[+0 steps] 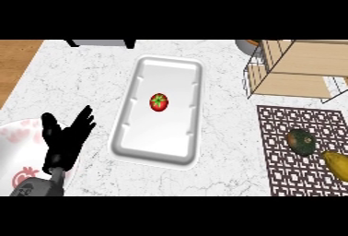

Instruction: Pick the squash from the placemat and place it in the tiered shelf

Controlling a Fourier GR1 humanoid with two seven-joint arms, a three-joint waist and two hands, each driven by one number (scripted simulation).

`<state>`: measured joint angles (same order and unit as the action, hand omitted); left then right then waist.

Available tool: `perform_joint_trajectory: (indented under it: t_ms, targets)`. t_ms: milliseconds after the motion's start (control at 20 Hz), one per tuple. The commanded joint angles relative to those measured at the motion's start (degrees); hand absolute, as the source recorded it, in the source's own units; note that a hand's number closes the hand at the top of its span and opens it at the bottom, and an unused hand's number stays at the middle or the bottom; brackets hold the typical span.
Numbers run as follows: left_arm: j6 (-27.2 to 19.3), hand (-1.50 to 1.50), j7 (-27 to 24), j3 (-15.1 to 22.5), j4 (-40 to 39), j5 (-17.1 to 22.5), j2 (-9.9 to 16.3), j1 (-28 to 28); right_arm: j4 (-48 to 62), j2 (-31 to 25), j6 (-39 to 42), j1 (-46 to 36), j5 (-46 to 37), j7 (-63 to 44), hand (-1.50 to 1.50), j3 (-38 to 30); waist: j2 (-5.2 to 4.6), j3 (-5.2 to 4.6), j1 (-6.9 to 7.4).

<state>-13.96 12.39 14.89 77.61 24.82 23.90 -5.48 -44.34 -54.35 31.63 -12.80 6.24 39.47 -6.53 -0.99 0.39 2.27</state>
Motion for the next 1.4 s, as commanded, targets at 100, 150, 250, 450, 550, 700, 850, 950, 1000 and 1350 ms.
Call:
perform_joint_trajectory:
  t_ms: [100, 150, 250, 450, 550, 700, 850, 950, 1000, 1350]
  targets:
    - [1.70, 0.00, -1.21, -1.10, -2.69, 0.14, 0.03, 1.08, -0.04, -3.28, 9.87, -3.15, -5.70, 7.94, -1.50, 6.50, 0.49, -0.25, -0.49]
    - [1.21, 0.00, 0.43, -1.21, -0.86, 0.14, 0.59, 0.85, -0.48, -5.39, 11.01, -3.77, -6.07, 6.28, -1.50, 7.04, 0.68, -0.28, -0.70]
    - [0.58, 0.00, -0.19, -1.76, -3.27, -0.82, -0.40, -0.97, -1.24, -5.16, 8.04, -4.60, -9.09, 6.28, -1.50, 9.23, 0.67, -0.31, -1.30]
    - [1.59, 0.00, 2.15, -3.45, 0.23, -0.04, 0.60, 1.80, -10.88, -3.24, 4.82, -6.40, -6.24, -9.89, -1.50, 8.73, 1.15, -0.44, -2.02]
    - [2.97, 0.00, -1.61, -3.90, -4.36, -1.09, -2.57, 1.29, -10.82, 0.66, 0.60, -7.59, -8.86, -12.85, -1.50, 9.13, 0.98, -0.43, -2.07]
    - [1.42, 0.00, 0.92, -3.79, -0.08, -3.69, -2.81, 2.44, -16.32, 1.81, 0.48, -4.96, -7.20, -19.75, -1.50, 6.08, 1.08, -0.41, -2.30]
    - [3.90, 0.00, 0.89, -6.32, -2.63, -2.26, -1.42, 1.18, -20.27, 4.59, -6.28, -2.46, -12.18, -22.41, -1.50, 8.41, 1.07, -0.42, -2.45]
    - [3.56, 0.00, -0.70, -4.97, -1.75, -3.93, -3.23, 3.57, -23.66, 5.08, -5.19, -0.93, -12.90, -25.75, -1.50, 8.73, 1.11, -0.41, -2.43]
    - [4.64, 0.00, 1.35, -5.84, -1.54, -3.55, -1.98, 1.52, -24.25, 6.00, -3.57, -4.56, -11.72, -31.62, -1.50, 8.43, 1.07, -0.42, -2.27]
    - [3.39, 0.00, 4.27, -5.55, 2.54, -6.30, -3.98, 3.33, -24.88, 7.92, -3.63, -3.58, -20.81, -30.90, -1.50, 9.98, 0.97, -0.37, -1.92]
